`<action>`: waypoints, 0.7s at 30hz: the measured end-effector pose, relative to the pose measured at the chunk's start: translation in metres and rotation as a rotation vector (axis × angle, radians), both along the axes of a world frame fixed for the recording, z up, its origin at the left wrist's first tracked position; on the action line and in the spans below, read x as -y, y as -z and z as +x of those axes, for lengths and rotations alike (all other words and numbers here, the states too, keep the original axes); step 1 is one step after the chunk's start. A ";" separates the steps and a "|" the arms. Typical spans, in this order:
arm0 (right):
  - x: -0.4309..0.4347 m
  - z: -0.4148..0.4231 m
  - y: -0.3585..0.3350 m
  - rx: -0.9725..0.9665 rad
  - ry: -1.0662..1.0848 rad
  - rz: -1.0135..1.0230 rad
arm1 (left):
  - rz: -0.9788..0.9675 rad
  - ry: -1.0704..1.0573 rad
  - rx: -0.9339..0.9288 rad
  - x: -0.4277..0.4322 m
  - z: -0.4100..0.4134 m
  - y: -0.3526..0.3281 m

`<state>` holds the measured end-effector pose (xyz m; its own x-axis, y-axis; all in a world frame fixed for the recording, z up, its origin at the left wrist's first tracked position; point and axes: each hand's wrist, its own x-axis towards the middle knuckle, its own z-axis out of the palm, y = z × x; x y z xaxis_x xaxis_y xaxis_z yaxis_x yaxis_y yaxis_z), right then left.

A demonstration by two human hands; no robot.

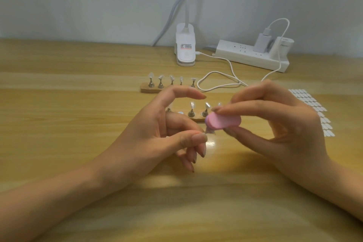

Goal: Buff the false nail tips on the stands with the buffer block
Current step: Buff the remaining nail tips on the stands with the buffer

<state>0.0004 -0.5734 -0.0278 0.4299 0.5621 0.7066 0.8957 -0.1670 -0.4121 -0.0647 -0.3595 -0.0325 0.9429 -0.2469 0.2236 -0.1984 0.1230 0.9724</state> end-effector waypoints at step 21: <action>-0.005 -0.003 0.001 -0.089 -0.044 0.023 | 0.053 -0.209 0.068 -0.001 -0.001 0.000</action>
<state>-0.0028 -0.5688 -0.0293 0.4670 0.5656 0.6797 0.8615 -0.1178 -0.4939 -0.0660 -0.3588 -0.0323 0.9581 -0.0612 0.2798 -0.2790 0.0211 0.9601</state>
